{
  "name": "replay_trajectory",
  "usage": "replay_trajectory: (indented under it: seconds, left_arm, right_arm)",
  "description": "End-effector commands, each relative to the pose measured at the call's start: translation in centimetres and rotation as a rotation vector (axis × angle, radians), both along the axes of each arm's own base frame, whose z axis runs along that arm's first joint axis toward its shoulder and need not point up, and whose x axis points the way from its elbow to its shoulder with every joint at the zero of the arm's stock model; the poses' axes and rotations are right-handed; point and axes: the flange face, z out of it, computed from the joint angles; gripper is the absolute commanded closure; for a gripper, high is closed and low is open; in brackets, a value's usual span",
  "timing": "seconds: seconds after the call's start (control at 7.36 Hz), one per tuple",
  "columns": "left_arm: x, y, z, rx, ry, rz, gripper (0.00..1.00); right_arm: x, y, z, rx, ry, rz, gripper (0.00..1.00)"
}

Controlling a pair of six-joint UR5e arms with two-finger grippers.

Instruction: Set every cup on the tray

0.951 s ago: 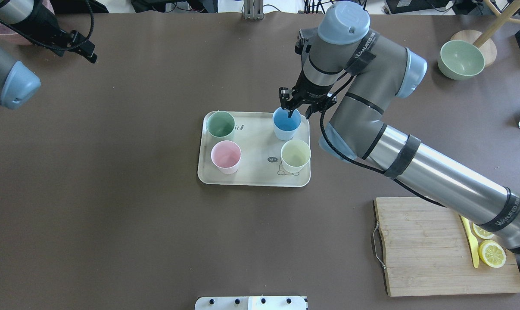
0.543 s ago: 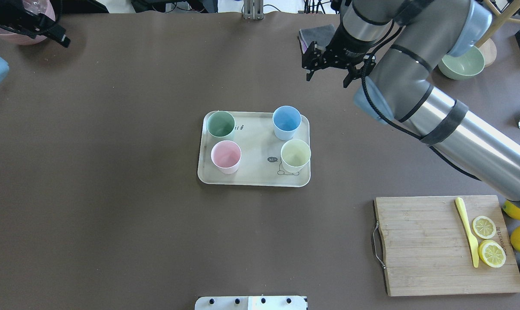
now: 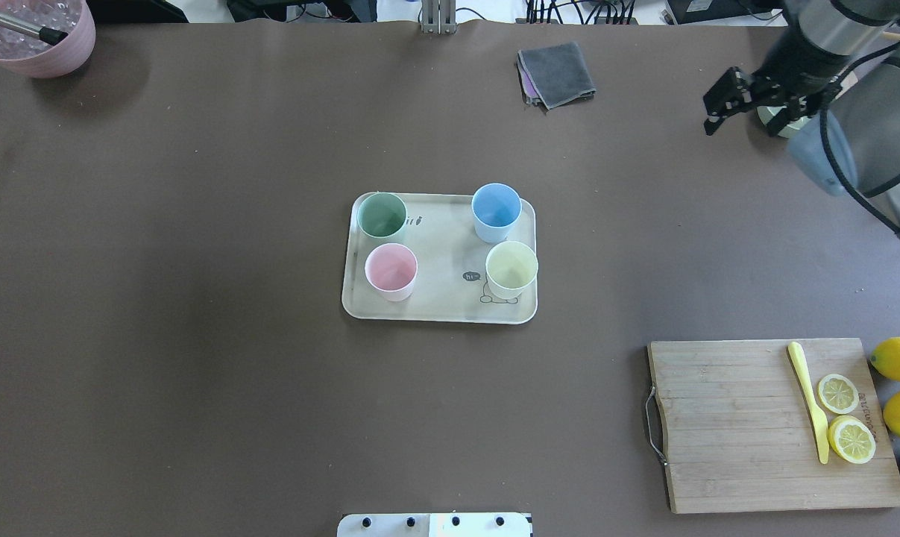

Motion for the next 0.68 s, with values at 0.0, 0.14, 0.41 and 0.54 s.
replay_trajectory:
  seconds: [0.0,0.14,0.41,0.54]
  left_arm:
    - [-5.6,3.7,4.6,-0.008,0.012,0.000,0.02]
    - [-6.2,5.2,7.0,-0.025,-0.004,0.015,0.02]
    - [-8.1,7.0,8.8,-0.063,0.006,-0.019,0.02]
    - [-8.2,7.1,9.0,-0.072,0.006,-0.028,0.02]
  right_arm:
    - [10.9,4.0,11.9,0.030,0.031,-0.064,0.00]
    - [14.8,5.8,15.3,0.028,0.042,-0.059,0.00]
    - [19.7,9.1,20.0,0.027,0.055,-0.060,0.00]
    - [20.4,10.2,21.2,0.012,0.057,-0.051,0.00]
